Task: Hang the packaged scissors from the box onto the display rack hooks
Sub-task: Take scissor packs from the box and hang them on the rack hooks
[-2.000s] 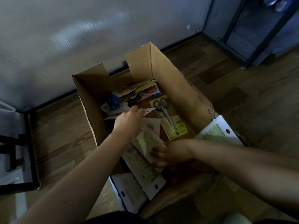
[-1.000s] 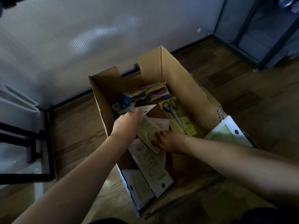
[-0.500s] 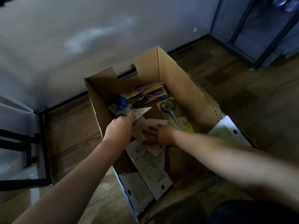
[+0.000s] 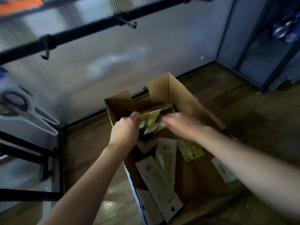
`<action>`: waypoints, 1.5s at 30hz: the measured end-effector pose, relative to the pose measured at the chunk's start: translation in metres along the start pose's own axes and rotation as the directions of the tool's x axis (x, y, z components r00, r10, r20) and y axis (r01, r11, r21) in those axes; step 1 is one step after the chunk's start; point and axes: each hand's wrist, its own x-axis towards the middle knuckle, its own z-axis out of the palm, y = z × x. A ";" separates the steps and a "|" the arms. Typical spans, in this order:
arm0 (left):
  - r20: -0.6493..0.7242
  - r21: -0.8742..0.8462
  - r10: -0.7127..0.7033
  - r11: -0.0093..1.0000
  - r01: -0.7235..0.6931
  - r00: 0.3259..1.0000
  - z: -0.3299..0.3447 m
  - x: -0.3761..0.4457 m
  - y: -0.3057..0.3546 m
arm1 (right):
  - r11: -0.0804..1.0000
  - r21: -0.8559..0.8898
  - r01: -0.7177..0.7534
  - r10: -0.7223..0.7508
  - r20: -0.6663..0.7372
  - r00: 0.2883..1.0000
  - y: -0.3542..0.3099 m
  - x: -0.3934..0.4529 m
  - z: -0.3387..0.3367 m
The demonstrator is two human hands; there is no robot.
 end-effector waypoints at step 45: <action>-0.777 -0.514 -0.109 0.679 -0.524 0.620 -0.303 0.065 0.151 | 0.618 0.532 0.579 0.346 -0.845 0.408 -0.065 -0.013 -0.382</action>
